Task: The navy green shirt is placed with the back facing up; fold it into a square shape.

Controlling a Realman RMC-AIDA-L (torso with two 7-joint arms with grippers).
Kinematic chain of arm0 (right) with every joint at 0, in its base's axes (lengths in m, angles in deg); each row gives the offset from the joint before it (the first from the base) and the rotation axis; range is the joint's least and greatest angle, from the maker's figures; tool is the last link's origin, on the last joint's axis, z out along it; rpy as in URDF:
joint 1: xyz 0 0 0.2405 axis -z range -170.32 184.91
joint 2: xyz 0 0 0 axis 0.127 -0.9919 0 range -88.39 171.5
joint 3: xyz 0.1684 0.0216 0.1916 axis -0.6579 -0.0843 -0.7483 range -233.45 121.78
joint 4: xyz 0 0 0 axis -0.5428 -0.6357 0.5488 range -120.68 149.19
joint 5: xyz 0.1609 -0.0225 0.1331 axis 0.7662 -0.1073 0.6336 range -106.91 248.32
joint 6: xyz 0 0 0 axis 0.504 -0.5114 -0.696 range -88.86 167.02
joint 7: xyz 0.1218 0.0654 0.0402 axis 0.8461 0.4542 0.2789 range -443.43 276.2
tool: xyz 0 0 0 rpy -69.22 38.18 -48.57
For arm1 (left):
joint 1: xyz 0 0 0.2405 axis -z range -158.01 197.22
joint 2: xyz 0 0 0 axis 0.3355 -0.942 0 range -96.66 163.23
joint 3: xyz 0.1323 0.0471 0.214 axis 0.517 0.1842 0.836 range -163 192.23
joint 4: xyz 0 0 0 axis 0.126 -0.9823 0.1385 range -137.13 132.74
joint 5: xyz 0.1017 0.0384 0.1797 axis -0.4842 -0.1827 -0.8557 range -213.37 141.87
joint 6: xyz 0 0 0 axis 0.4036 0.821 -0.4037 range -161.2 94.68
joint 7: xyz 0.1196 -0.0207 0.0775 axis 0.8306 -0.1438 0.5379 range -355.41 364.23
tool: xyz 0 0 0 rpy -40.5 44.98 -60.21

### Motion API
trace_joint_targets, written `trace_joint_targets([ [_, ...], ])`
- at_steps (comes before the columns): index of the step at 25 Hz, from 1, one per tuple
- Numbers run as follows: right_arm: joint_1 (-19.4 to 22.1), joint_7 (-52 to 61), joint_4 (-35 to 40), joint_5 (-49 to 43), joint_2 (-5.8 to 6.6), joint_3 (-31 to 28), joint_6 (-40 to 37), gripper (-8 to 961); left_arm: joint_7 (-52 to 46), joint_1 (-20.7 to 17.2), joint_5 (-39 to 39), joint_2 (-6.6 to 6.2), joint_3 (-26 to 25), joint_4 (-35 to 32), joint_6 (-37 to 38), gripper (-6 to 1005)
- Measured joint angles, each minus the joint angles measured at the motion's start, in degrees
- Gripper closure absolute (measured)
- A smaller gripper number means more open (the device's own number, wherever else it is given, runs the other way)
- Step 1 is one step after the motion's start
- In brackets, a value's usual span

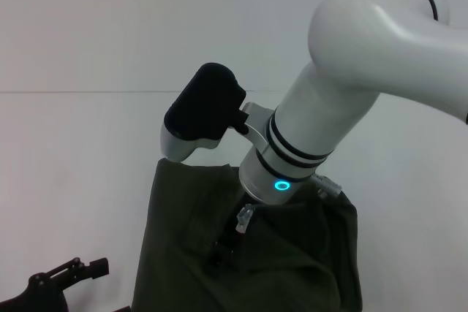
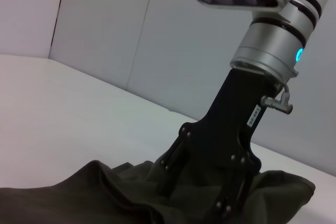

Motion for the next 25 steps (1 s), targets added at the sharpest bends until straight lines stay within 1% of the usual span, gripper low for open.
trace_joint_targets([
  [4,0.1,0.0,-0.07,-0.02,-0.12,2.2,1.36,102,0.1,0.06,0.0,0.1,0.0,0.11,0.0,54],
  [7,0.26,0.01,-0.07,-0.04,-0.18,2.49,2.03,104,0.09,0.08,0.0,0.12,-0.02,0.16,0.0,54],
  [12,0.74,-0.2,-0.2,-0.04,-0.21,3.39,3.18,122,0.27,-0.1,0.0,0.62,-0.2,0.2,0.01,54],
  [20,1.17,-0.33,-0.8,0.14,-0.2,3.93,4.11,151,0.21,0.04,0.03,0.72,-0.35,0.19,0.01,54],
  [25,1.31,-0.31,-0.8,0.18,-0.15,3.93,4.14,264,0.22,0.02,0.19,0.72,-0.4,0.19,0.02,54],
])
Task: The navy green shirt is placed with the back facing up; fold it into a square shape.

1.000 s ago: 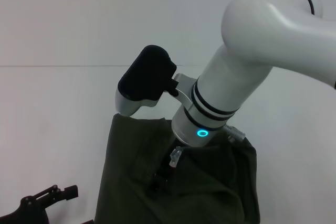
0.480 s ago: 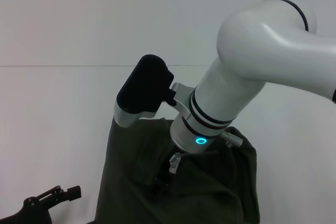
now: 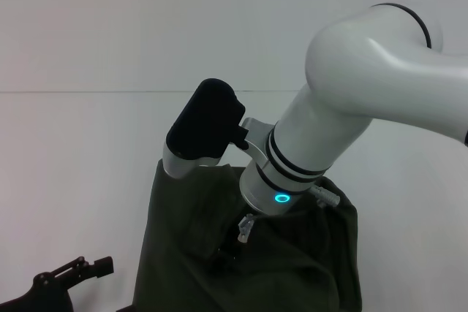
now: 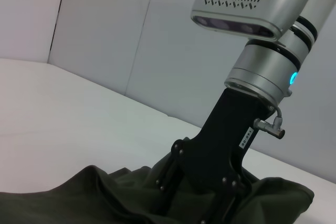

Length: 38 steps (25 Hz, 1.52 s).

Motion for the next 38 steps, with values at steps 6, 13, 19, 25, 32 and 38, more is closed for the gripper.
trace_joint_targets([
  [6,0.0,-0.01,0.0,0.04,0.11,0.0,-0.39,404,0.07,-0.11,0.03,0.0,-0.04,0.0,0.0,54],
  [13,-0.03,0.01,0.03,0.11,0.12,0.0,-0.88,630,0.1,-0.11,-0.02,0.0,-0.04,-0.04,0.0,54],
  [19,0.05,0.42,0.03,0.12,0.12,-0.27,-1.09,762,0.09,-0.06,-0.1,0.0,-0.04,-0.13,0.24,54],
  [25,1.49,1.23,0.93,0.92,0.47,-0.95,-0.59,917,0.09,-0.08,0.03,0.0,-0.04,-0.2,0.46,54],
  [32,6.67,3.81,4.55,0.2,0.99,-5.13,0.39,918,0.15,-0.32,0.13,-0.01,-0.04,-0.19,0.46,54],
  [38,13.26,4.15,9.68,-1.87,1.09,-13.57,1.28,917,0.18,-0.33,0.36,-0.01,-0.04,-0.07,0.46,54],
])
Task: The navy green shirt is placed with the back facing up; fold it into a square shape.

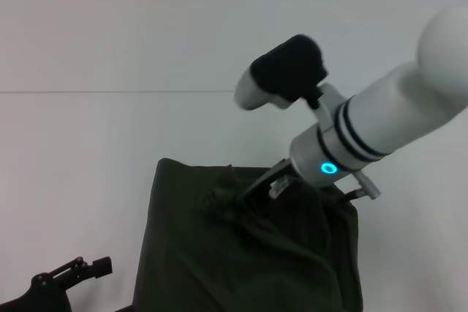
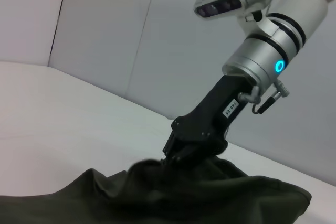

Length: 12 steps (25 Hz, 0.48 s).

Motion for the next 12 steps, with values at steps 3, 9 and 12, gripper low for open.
trace_joint_targets([
  [3,2.39,-0.11,0.67,0.11,0.03,-4.39,0.0,918,0.0,0.03,0.02,0.0,0.0,0.06,0.04,54],
  [9,6.42,-1.94,0.61,2.78,0.01,-12.76,0.37,918,-0.37,0.59,0.02,0.0,0.0,0.07,-0.07,53],
  [12,7.78,-3.02,0.06,3.51,-0.01,-16.18,0.43,918,-0.58,0.98,0.34,-0.04,-0.19,0.07,0.06,53],
])
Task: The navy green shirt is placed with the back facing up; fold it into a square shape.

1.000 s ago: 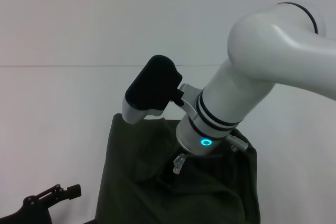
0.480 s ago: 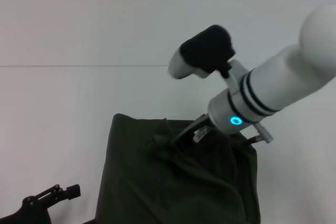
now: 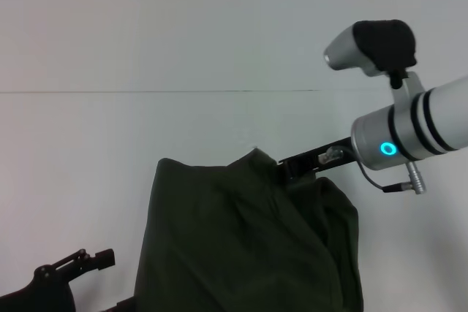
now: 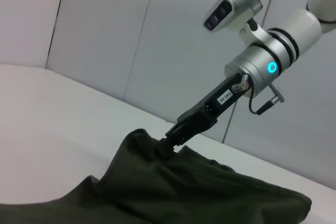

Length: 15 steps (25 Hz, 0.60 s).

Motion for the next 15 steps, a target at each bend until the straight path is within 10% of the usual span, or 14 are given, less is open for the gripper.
trace_joint_targets([
  [15,5.61,-10.68,-7.67,8.17,0.49,-17.29,0.1,895,-0.8,1.65,8.35,0.24,-0.74,2.41,-1.04,53],
])
